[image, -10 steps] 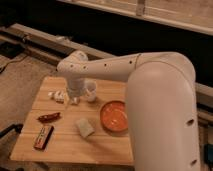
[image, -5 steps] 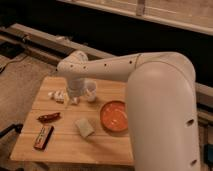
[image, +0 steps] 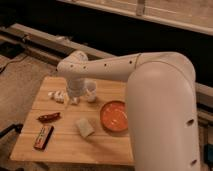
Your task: Place the pepper in the ceramic bowl
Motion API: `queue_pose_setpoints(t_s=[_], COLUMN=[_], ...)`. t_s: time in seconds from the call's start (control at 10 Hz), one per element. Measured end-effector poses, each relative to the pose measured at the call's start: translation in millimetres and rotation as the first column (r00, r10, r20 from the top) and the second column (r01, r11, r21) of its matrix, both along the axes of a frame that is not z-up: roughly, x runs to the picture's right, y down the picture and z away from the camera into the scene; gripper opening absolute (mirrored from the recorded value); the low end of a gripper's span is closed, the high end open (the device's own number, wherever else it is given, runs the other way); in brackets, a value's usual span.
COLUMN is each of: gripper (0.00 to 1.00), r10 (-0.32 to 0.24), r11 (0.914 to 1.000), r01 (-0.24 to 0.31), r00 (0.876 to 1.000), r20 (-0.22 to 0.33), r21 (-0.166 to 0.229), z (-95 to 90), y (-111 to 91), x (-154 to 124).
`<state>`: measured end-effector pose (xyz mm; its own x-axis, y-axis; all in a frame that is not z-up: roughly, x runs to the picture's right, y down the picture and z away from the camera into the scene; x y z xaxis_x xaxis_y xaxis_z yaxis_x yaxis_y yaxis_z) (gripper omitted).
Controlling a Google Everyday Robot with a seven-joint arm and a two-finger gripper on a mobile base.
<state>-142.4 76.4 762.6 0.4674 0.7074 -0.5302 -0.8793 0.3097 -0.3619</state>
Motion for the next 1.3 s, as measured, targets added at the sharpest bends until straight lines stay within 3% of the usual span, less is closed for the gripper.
queue_pose_setpoints(t_s=[0.3,0.6,0.8,0.9,1.1,1.3], gripper=[0.8,0.8,0.8,0.8,0.8,0.8], r10=[-0.014,-0.062,-0.116,-0.146,-0.239,-0.3], r11=[0.9999,0.9979,0.9931,0.9893,0.9705,0.9518], r01=[0.014,0.061,0.115,0.144,0.24,0.306], r00=[1.0,0.997,0.989,0.982,0.948,0.919], r20=[0.007,0.048,0.093,0.12,0.211,0.256], r21=[0.006,0.02,0.023,0.021,0.02,0.016], z=[-2.6,-23.9,-38.0,-37.4,-23.6,2.3], y=[-2,17,39,46,59,65], x=[-5,-53,-95,-113,-155,-172])
